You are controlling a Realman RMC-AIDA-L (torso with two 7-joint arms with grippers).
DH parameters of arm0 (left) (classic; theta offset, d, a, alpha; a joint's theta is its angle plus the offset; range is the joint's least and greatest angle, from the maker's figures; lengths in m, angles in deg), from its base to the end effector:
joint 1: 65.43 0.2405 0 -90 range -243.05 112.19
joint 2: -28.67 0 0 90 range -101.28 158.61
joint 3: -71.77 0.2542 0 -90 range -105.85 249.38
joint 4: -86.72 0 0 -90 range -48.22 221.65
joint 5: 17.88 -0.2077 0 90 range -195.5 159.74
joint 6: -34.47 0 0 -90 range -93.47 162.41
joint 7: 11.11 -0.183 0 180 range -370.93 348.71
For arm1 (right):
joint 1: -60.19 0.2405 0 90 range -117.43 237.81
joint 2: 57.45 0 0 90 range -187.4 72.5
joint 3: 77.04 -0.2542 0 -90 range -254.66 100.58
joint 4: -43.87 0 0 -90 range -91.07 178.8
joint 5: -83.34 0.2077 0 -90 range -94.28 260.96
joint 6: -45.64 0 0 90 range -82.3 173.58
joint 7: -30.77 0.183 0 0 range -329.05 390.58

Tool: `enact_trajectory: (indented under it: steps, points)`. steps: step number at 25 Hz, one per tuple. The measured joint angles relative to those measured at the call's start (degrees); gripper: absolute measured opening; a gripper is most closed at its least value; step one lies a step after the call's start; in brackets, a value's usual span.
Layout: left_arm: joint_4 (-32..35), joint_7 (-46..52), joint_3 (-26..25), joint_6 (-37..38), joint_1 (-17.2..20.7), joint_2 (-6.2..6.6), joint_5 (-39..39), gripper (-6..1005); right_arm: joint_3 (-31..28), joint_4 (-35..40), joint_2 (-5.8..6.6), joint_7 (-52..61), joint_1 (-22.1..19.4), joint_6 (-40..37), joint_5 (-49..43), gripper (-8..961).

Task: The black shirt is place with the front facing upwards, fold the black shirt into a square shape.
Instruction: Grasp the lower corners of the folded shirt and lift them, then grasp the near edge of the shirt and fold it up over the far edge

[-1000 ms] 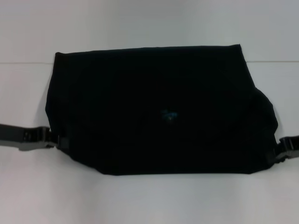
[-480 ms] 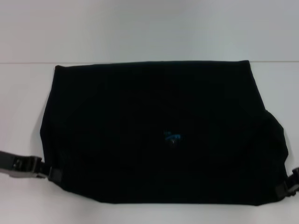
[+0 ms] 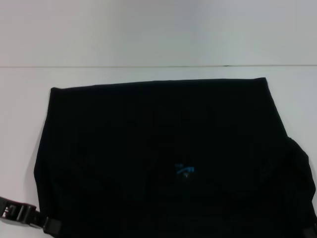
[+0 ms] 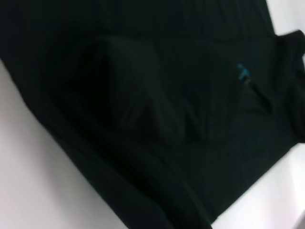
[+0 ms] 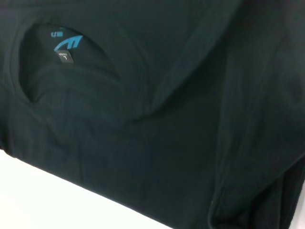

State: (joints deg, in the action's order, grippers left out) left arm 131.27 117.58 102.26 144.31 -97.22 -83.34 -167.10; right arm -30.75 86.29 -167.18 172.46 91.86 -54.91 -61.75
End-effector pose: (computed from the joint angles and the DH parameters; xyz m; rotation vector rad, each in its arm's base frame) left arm -0.3096 0.2792 0.0234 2.4595 1.8746 0.0318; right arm 0.3261 0.2921 0.0132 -2.3379 2.0293 -0.2313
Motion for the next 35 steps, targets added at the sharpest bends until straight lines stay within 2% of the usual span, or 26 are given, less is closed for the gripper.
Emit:
enact_trajectory:
  steps: [5,11,16,18,24,27,28,29,31,35]
  points:
    - [0.3,-0.9,-1.1,1.8,-0.1,0.0,0.0,1,-3.4,-0.1,0.2,-1.8,-0.9,-2.2,0.0,70]
    - [0.8,-1.0,-8.0,0.2,-1.4,1.07,0.5,1,-11.5,-0.1,0.23,-4.7,0.3,-3.7,1.2,69]
    - [0.1,0.7,-13.4,-4.6,-4.4,1.57,0.7,1,-18.5,-0.1,0.47,-5.5,2.8,-1.3,5.5,68]
    - [-0.2,2.2,-14.1,-7.9,-5.8,1.74,0.9,0,-20.6,-0.1,0.65,-5.1,3.8,1.0,8.1,68]
    - [-0.3,7.4,-14.2,-19.6,-9.0,1.84,1.7,0,-23.1,-0.4,0.8,-3.3,5.3,13.1,14.2,69]
    - [-1.1,8.9,-14.1,-24.0,-9.8,1.89,2.4,0,-22.4,-2.0,0.27,-3.4,6.5,21.6,15.6,70]
    - [-1.6,9.5,-14.1,-25.6,-10.2,1.95,2.6,1,-20.8,-4.2,-0.07,-3.9,8.0,27.9,15.7,70]
    - [-3.4,11.2,-13.7,-31.1,-11.5,2.01,2.9,1,-20.8,-4.2,-0.07,-3.9,8.0,27.9,15.7,69]
    - [-4.9,12.0,-12.5,-35.3,-12.2,1.79,2.8,1,-17.4,-6.8,-0.39,-4.2,9.4,34.8,15.6,68]
    - [-6.8,13.2,-8.4,-43.4,-12.8,0.61,2.7,1,-9.2,-10.9,-1.79,-4.2,11.7,48.1,15.5,70]
